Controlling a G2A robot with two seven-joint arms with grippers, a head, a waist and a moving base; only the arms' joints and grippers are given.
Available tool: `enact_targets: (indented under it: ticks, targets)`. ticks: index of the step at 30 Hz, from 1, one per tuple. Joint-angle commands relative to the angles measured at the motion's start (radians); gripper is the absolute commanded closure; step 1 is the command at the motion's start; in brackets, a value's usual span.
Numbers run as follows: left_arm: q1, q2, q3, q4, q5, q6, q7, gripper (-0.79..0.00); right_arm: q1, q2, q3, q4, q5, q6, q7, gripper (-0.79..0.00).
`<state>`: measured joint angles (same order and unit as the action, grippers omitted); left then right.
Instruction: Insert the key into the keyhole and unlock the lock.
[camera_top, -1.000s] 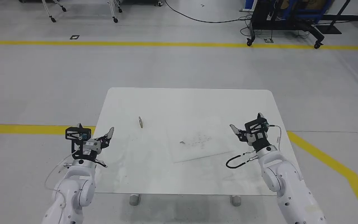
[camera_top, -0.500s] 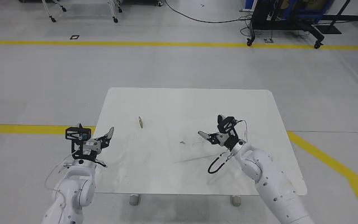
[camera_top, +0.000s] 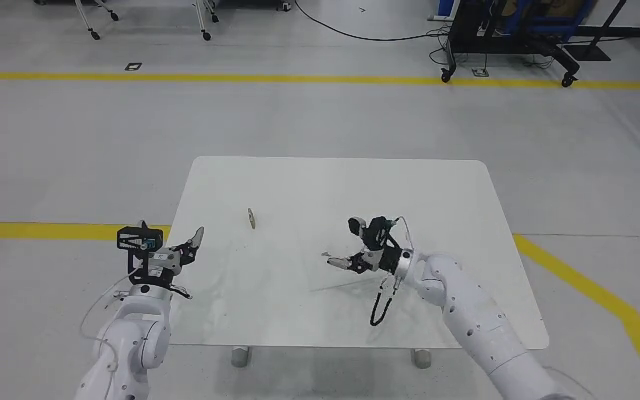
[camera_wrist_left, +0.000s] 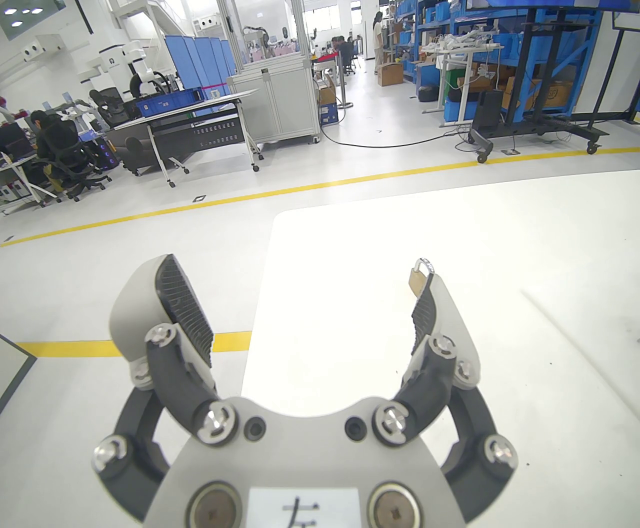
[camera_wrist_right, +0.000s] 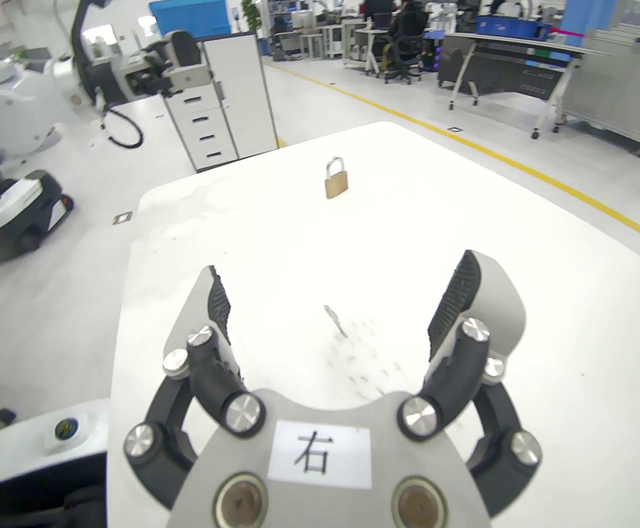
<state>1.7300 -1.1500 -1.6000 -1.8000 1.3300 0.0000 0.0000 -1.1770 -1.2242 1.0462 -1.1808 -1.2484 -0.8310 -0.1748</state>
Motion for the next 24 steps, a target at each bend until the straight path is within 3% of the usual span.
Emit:
enact_targets:
  ticks: [1, 4, 11, 13, 18, 19, 23, 24]
  targets:
    - [0.000, 0.000, 0.000, 0.000, 0.000, 0.000, 0.000, -0.785, 0.044, -0.003, -0.032, 0.043, -0.036, -0.090, -0.011, -0.785]
    - [0.000, 0.000, 0.000, 0.000, 0.000, 0.000, 0.000, -0.785, 0.121, -0.013, -0.082, 0.120, -0.085, -0.181, -0.027, -0.785]
    - [0.000, 0.000, 0.000, 0.000, 0.000, 0.000, 0.000, -0.785, 0.277, -0.046, -0.226, 0.259, -0.206, -0.181, -0.038, -0.785]
    - [0.000, 0.000, 0.000, 0.000, 0.000, 0.000, 0.000, -0.785, 0.312, -0.059, -0.258, 0.299, -0.223, -0.181, -0.038, -0.714]
    - [0.000, 0.000, 0.000, 0.000, 0.000, 0.000, 0.000, -0.785, 0.371, -0.086, -0.321, 0.365, -0.288, -0.165, -0.060, -0.683]
    - [0.000, 0.000, 0.000, 0.000, 0.000, 0.000, 0.000, -0.785, 0.380, -0.089, -0.327, 0.381, -0.297, -0.152, -0.066, -0.665]
    - [0.000, 0.000, 0.000, 0.000, 0.000, 0.000, 0.000, -0.785, 0.407, -0.104, -0.355, 0.435, -0.324, -0.134, -0.086, -0.413]
    - [0.000, 0.000, 0.000, 0.000, 0.000, 0.000, 0.000, -0.785, 0.415, -0.107, -0.362, 0.446, -0.334, -0.133, -0.091, -0.382]
